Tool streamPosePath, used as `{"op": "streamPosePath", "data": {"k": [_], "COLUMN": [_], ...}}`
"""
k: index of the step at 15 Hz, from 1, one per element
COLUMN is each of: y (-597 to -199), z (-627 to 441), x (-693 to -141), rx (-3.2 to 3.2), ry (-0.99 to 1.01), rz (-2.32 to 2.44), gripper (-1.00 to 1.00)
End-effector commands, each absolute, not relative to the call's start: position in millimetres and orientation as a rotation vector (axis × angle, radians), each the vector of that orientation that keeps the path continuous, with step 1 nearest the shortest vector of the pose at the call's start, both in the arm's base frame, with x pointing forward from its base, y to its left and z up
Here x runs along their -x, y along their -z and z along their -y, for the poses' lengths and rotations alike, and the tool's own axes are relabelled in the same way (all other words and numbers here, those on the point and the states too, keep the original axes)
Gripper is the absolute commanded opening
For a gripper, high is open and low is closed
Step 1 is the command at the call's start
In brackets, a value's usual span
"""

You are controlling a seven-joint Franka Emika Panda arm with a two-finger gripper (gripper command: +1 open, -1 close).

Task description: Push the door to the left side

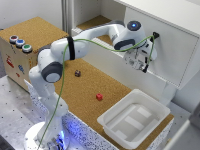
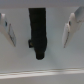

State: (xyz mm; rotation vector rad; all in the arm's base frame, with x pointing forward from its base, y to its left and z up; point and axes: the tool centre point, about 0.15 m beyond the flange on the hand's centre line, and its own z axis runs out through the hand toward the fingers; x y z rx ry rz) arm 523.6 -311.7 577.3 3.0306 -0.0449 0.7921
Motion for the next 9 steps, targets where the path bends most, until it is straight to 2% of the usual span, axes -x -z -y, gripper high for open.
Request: {"op": "streamPosePath", "data": {"k": [1,9], "y": [-596.6,-600.0], "z": [342.5,317.9], "x": [-555.1,-557.3], "rx": [-3.225,-3.159], "ry": [-0.622,-0.671], "rz": [-0.045,-0.103], "gripper": [1.00,1.00]}}
